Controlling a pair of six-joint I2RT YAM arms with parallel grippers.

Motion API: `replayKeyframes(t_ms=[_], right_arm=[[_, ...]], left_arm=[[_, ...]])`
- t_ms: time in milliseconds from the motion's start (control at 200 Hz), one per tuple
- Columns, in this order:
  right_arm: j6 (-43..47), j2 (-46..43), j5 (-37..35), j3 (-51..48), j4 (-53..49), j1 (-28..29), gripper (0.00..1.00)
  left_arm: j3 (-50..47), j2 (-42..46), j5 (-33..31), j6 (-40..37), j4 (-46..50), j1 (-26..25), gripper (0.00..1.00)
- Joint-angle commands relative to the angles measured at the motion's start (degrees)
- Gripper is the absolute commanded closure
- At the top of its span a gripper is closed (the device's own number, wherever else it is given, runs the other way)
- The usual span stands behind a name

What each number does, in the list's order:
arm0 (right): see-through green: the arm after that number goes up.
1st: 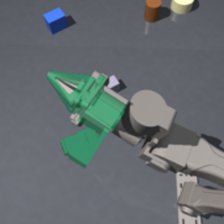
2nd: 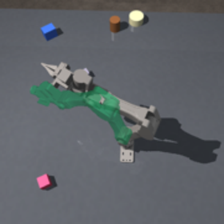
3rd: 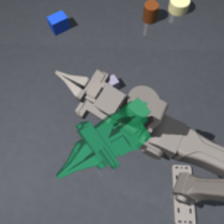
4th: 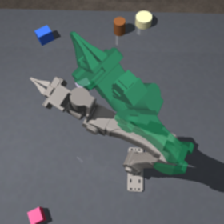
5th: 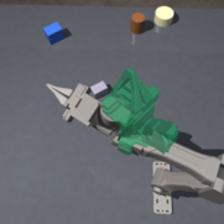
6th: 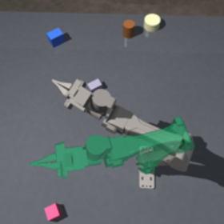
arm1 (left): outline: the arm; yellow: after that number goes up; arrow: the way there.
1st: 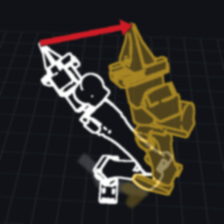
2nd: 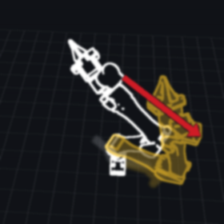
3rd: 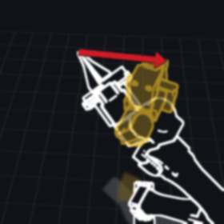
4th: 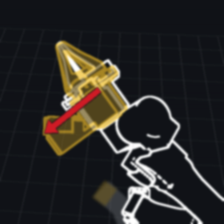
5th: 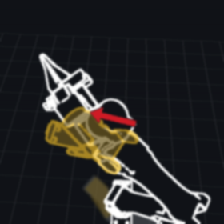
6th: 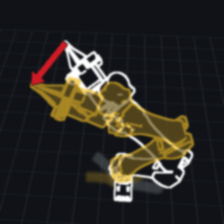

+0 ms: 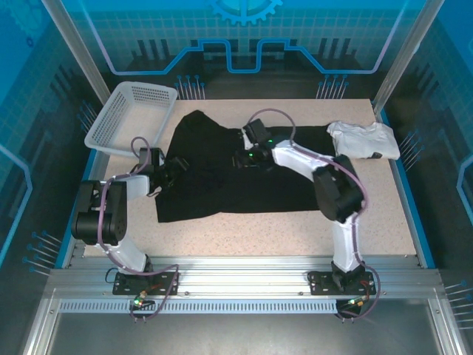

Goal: Fold the inside-out t-shirt

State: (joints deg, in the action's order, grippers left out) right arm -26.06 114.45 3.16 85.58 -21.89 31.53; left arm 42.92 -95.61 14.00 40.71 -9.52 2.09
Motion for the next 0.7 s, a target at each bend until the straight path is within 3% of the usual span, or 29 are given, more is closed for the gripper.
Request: replayKeyframes(t_ms=[0, 160, 340, 525, 695], right_arm=[[4.2, -13.2, -1.3, -11.4, -0.4, -4.3, 0.59], [5.8, -21.9, 1.1, -24.8, -8.9, -15.1, 0.52], [6.2, -19.6, 6.5, -30.3, -11.0, -26.4, 0.51], [5.6, -15.8, 8.8, -32.6, -13.2, -29.4, 0.54], [3.4, -20.5, 10.4, -39.0, -15.1, -29.6, 0.57]], left_arm=[[0.8, 3.9, 4.3, 1.8, -2.0, 0.0, 0.33], [-4.3, 11.5, 6.6, 4.3, -1.9, -1.1, 0.31], [-8.4, 14.7, 8.8, 1.5, 7.8, -2.3, 0.31], [-12.8, 18.3, 5.5, -1.7, 16.5, -2.1, 0.31], [-19.2, 24.5, 3.7, -0.4, 21.2, -2.1, 0.32]])
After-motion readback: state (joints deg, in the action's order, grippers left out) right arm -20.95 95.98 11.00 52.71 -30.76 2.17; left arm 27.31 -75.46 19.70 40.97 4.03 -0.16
